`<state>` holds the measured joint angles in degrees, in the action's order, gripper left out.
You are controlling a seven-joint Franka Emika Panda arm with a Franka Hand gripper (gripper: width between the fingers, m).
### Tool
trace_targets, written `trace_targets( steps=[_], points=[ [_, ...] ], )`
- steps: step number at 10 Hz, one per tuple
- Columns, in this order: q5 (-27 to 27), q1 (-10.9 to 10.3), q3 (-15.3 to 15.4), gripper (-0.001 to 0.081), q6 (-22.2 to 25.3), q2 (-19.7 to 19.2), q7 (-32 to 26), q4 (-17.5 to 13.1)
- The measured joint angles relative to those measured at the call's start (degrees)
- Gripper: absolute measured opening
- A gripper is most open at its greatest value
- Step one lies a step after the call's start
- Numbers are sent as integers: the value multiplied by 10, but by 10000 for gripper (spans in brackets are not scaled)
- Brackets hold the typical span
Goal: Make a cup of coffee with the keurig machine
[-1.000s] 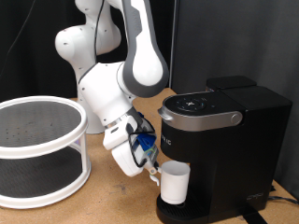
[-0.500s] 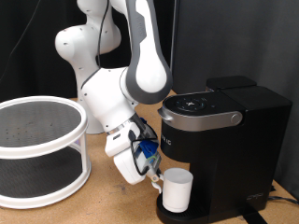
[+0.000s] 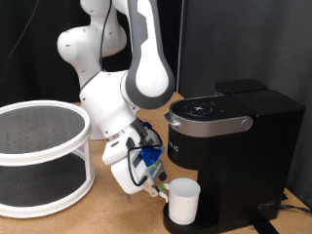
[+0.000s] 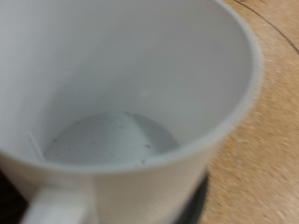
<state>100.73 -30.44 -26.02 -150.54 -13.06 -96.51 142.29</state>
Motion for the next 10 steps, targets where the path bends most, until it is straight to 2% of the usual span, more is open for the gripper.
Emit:
trace_targets(
  steps=[1,2,3,6,7,10],
  points=[
    [-8,4,-8,585,-4,10,12,5],
    [-38,9,-17,585,-5,26,40,15],
    [-79,14,-26,759,-5,44,74,24],
    [-202,31,-54,801,4,104,159,46],
    [-228,38,-60,801,15,130,170,61],
    [-242,37,-58,801,11,130,185,66]
  ],
)
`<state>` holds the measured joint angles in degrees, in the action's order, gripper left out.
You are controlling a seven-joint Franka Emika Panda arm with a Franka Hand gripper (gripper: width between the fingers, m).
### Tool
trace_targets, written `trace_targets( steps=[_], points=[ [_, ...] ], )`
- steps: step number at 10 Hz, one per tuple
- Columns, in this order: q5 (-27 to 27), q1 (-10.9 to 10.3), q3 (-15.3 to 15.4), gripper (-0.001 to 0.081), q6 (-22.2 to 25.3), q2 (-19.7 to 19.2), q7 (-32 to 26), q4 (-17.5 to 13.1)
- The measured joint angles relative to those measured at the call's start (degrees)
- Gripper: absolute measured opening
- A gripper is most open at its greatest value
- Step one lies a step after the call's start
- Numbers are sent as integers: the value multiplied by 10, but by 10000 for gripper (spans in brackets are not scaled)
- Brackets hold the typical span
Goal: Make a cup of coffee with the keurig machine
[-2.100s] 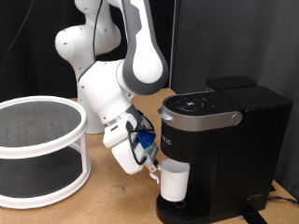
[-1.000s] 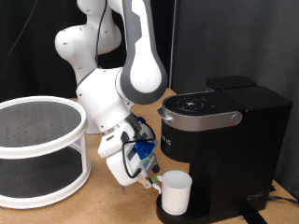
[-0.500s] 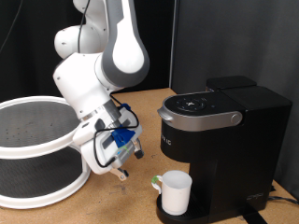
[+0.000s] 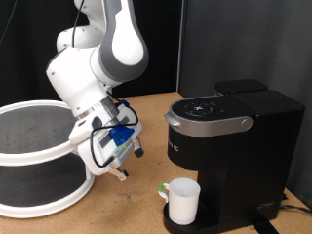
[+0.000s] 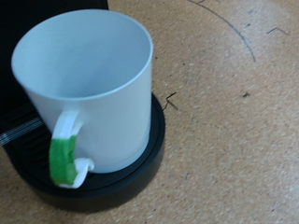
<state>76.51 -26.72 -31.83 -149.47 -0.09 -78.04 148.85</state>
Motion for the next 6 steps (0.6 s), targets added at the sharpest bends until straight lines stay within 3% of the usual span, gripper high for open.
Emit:
trace_targets(
  steps=[2,6],
  points=[
    [-40,1,-1,801,8,23,32,12],
    [-102,23,-6,801,46,128,78,47]
  ],
)
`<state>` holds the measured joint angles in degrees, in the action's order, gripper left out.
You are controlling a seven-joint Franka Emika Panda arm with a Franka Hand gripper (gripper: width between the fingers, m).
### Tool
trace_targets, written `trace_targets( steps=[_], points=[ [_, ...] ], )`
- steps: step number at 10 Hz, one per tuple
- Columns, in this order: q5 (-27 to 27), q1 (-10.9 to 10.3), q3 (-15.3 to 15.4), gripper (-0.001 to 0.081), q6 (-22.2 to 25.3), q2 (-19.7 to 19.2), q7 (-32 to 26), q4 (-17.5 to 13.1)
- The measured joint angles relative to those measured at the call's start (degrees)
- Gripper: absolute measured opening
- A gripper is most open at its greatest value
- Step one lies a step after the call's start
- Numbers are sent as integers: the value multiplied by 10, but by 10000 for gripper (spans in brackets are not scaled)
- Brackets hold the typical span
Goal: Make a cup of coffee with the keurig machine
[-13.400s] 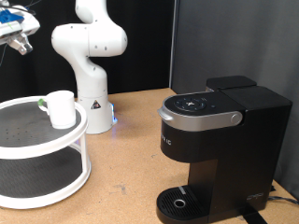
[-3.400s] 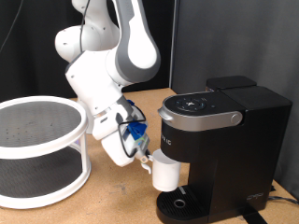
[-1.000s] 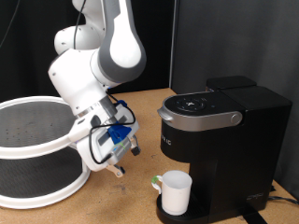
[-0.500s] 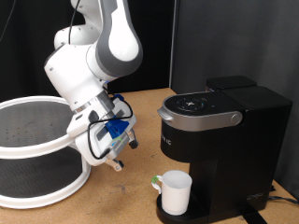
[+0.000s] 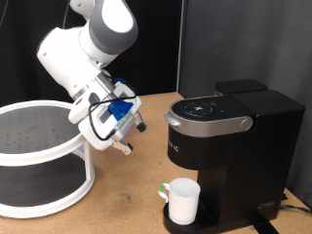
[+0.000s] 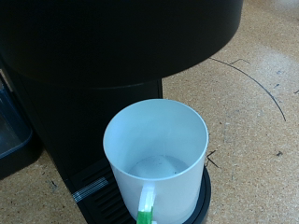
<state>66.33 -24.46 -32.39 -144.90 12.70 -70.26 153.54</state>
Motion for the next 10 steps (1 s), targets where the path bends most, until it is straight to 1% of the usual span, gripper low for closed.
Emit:
trace_targets(
  steps=[1,2,3,4,8,10],
  points=[
    [0,0,1,801,-2,-3,0,0],
    [-13,1,0,801,4,-3,0,0],
    [-37,6,0,801,24,5,20,-1],
    [-57,14,0,801,42,21,45,-4],
    [-97,33,4,801,80,110,102,-5],
    [-123,44,15,801,97,151,148,-7]
  ],
)
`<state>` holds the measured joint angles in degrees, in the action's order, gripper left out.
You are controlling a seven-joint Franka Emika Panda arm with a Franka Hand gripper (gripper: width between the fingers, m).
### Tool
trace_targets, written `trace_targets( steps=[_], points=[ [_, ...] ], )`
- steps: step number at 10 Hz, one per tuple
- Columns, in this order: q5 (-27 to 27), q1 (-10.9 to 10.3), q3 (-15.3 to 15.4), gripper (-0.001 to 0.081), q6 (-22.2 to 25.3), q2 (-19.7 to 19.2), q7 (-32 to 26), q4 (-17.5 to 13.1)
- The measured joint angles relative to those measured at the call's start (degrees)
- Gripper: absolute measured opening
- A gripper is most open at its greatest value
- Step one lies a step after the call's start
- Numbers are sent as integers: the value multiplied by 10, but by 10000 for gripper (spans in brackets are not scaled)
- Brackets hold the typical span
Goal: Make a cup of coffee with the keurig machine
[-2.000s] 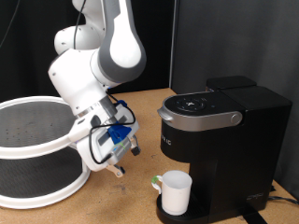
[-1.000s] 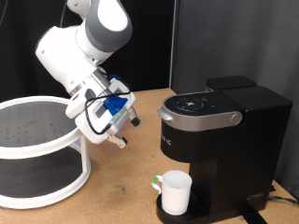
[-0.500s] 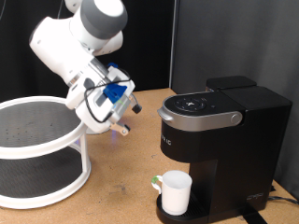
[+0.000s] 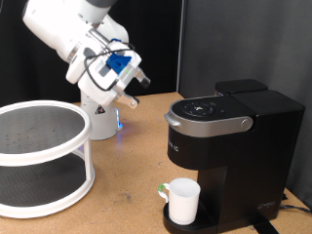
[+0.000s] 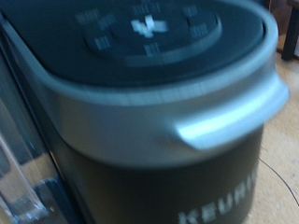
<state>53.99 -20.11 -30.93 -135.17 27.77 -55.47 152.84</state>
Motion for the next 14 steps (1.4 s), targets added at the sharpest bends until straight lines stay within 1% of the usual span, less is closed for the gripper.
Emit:
trace_targets(
  steps=[4,6,8,9,10,11,12,14],
  points=[
    [-52,18,25,801,48,69,83,-16],
    [-56,25,36,801,51,97,120,-17],
    [-56,23,36,801,51,96,113,-16],
    [-62,21,41,801,51,95,110,-18],
    [-81,18,54,801,51,92,112,-23],
    [-110,17,71,801,53,84,117,-35],
    [-141,16,87,801,67,72,128,-53],
    [-196,14,108,801,130,41,155,-102]
  ],
)
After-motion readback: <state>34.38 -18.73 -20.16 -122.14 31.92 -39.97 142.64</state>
